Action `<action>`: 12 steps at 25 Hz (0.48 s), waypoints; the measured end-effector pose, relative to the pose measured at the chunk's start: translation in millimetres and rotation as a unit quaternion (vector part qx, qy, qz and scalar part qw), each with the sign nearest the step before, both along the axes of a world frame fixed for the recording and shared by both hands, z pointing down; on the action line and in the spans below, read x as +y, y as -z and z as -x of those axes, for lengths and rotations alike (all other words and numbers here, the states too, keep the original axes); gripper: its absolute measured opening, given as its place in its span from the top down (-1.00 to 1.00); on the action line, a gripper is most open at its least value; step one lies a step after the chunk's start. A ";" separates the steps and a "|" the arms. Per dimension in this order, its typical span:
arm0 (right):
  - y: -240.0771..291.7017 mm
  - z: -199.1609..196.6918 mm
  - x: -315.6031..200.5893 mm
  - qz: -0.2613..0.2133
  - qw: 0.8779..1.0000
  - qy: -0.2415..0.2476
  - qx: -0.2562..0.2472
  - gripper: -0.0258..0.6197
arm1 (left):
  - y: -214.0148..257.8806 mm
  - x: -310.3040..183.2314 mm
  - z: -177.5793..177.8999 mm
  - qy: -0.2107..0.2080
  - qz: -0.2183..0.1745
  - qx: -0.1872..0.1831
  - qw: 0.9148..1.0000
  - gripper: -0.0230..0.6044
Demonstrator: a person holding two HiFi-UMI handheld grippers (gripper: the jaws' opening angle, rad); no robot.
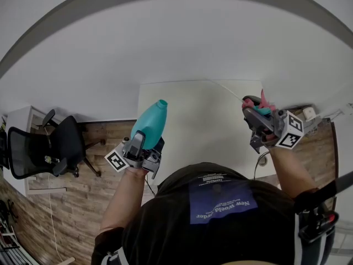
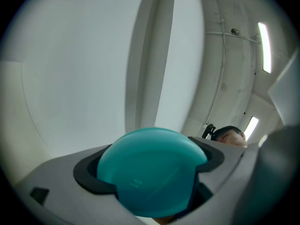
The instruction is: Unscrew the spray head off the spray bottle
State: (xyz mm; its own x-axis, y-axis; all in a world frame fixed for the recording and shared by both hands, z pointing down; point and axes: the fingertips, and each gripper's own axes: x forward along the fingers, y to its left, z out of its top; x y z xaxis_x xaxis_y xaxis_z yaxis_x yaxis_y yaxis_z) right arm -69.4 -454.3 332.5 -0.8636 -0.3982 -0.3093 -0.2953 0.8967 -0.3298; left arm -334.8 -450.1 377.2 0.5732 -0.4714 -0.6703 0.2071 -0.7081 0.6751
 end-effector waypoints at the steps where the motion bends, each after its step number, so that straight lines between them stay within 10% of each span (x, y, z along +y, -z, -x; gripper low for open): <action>1: -0.7 -1.7 -1.8 0.009 1.000 -0.005 -0.010 0.50 | 0.2 0.8 0.2 0.004 0.000 0.003 1.000 -0.63; 12: -17.4 -13.4 -14.9 0.077 0.992 -0.037 -0.093 0.50 | 0.7 0.3 -3.2 0.034 0.010 0.021 0.999 -0.63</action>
State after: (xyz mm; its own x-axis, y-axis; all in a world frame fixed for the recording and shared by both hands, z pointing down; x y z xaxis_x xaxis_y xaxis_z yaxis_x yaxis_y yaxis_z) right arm -56.1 -469.1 349.9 -0.7634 -0.5136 -0.3917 -0.2799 0.8095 -0.5161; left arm -331.6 -449.8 376.5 0.5103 -0.5215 -0.6839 0.1873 -0.7087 0.6802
